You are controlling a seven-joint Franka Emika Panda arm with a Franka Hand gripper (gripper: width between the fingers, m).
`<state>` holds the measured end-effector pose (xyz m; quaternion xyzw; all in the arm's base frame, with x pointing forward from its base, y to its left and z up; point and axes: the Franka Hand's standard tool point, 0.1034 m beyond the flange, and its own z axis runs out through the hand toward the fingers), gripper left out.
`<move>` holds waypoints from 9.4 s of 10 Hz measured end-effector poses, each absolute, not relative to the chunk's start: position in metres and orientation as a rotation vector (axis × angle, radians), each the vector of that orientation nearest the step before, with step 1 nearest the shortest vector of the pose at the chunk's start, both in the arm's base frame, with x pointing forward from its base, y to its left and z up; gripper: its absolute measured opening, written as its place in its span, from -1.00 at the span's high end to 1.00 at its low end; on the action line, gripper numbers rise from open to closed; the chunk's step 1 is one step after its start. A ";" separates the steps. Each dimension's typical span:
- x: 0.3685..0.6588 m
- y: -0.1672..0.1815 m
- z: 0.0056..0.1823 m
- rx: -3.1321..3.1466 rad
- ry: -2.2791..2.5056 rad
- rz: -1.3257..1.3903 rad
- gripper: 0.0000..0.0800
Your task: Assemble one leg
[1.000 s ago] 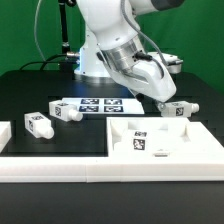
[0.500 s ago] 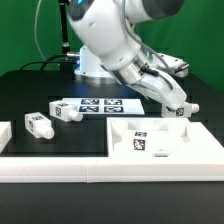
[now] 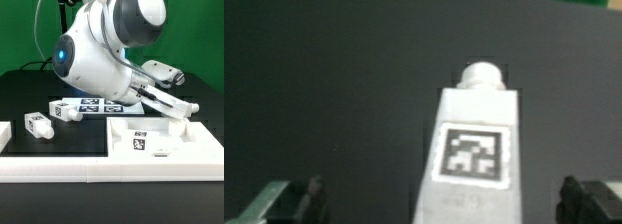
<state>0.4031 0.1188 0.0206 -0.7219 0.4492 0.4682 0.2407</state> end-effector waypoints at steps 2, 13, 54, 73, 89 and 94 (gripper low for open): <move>0.404 0.125 0.020 -1.988 1.225 1.279 -0.62; 0.412 0.102 0.067 -1.948 1.118 1.295 0.99; 0.410 0.130 0.028 -2.068 1.038 1.227 -0.62; 0.389 0.113 0.012 -2.032 1.059 1.264 -0.62; 0.376 0.122 0.006 -2.027 1.057 1.305 0.21; 0.408 0.099 0.063 -1.976 1.001 1.253 0.21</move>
Offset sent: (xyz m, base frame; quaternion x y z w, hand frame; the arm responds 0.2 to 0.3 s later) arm 0.0061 0.0061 0.0006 -0.0076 0.0033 0.0033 1.0000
